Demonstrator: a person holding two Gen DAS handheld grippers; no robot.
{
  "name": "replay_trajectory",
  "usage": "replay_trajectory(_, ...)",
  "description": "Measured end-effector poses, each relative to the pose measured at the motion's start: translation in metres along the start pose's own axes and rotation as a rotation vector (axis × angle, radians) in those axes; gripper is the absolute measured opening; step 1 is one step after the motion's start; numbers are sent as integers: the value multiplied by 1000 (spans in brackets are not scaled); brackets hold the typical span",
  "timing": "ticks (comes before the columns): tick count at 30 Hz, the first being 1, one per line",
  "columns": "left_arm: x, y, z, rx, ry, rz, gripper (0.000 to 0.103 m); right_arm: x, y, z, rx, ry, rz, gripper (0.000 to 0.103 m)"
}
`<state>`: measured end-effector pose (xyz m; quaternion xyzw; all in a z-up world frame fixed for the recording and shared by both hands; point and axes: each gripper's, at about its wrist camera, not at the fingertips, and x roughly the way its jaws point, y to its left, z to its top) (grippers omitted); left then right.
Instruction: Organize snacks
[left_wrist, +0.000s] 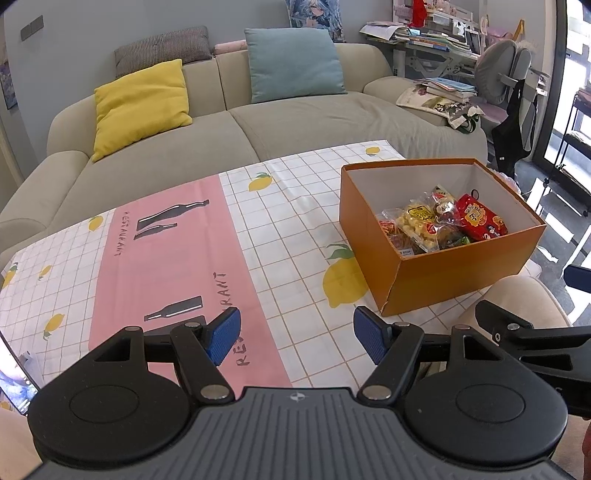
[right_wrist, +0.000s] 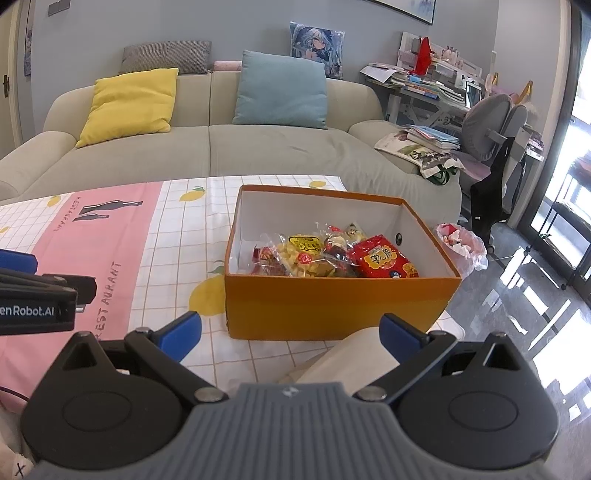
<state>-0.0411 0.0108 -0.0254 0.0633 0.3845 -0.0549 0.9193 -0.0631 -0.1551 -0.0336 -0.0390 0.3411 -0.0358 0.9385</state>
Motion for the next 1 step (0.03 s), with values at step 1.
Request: replay_trajectory(1,0,0,0,0,2,-1,82,0,0,-1,0,1,1,100)
